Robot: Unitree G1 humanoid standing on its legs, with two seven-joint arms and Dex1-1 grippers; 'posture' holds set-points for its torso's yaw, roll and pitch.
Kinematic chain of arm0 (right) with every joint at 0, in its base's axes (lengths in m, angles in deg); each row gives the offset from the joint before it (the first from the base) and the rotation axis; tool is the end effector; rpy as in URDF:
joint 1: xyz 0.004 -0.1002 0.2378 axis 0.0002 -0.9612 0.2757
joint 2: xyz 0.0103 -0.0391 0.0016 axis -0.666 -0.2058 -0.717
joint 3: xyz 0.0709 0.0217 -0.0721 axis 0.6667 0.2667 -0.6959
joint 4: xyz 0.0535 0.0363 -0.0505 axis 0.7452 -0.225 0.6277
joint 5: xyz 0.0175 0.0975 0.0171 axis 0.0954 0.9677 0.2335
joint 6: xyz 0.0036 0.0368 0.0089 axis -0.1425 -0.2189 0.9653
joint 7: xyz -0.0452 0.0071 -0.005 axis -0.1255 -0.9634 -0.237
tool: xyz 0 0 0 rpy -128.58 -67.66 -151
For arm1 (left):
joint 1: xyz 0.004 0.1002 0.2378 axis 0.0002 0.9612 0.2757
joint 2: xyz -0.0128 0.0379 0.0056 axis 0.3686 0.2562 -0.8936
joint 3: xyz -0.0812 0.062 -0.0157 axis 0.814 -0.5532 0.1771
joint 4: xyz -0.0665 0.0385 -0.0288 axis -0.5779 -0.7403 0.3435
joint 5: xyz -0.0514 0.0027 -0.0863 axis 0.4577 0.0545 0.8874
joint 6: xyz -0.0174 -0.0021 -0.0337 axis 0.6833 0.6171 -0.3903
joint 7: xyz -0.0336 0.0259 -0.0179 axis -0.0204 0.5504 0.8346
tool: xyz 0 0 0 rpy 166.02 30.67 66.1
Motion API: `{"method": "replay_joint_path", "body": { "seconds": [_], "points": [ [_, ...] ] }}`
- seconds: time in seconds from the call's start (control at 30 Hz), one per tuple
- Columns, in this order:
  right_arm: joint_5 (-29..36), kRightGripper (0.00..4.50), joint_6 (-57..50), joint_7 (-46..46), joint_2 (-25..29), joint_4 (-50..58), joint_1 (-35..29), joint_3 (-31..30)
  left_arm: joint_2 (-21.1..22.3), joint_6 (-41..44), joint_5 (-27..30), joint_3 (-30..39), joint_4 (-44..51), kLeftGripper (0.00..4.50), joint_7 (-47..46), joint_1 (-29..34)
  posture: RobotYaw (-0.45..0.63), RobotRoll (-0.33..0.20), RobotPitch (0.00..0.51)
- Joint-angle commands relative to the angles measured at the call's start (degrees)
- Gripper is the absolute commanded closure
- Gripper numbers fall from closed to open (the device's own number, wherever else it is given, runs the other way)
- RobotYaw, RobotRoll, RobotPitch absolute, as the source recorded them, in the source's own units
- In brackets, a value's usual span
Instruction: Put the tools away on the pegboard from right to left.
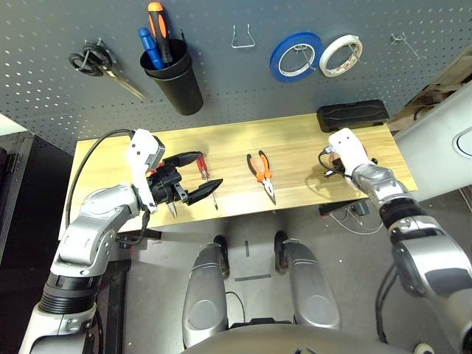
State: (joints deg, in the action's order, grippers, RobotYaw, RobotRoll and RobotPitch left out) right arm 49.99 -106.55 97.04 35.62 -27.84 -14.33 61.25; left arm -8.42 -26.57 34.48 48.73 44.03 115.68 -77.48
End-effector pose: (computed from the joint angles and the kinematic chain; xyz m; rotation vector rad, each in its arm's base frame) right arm 0.3051 -0.2371 0.0839 -0.4759 0.4471 0.1662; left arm 0.2246 0.2398 0.1414 0.2117 0.0955 -0.8968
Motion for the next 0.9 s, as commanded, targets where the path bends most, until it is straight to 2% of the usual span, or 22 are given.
{"method": "replay_joint_path", "body": {
  "seconds": [0.03,0.17,0.4,0.67,0.9],
  "points": [
    [0.6,4.47,-5.1,0.1,1.7,10.6,-4.0,1.8,0.3,-1.1,0.0,0.5,-1.3,0.00,0.9,0.4,-0.04,0.000,0.208],
    [1.0,4.47,-7.0,0.2,3.7,20.9,-6.9,4.0,0.7,-1.3,1.0,1.6,-0.9,0.00,1.8,1.3,-0.04,0.000,0.195],
    [0.4,4.47,-8.7,0.6,6.5,30.7,-8.0,4.6,1.4,1.7,5.0,4.7,1.1,0.00,1.8,1.3,-0.06,0.000,0.180],
    [0.7,4.47,-6.3,-0.1,8.6,36.4,-8.6,6.4,4.5,4.9,9.8,9.8,3.5,0.00,2.7,1.0,-0.05,0.000,0.173],
    [-0.5,4.47,1.1,-1.2,10.0,36.8,-10.2,7.5,4.6,4.9,13.5,13.7,3.3,0.00,1.4,-3.5,-0.04,0.000,0.172]
  ]
}}
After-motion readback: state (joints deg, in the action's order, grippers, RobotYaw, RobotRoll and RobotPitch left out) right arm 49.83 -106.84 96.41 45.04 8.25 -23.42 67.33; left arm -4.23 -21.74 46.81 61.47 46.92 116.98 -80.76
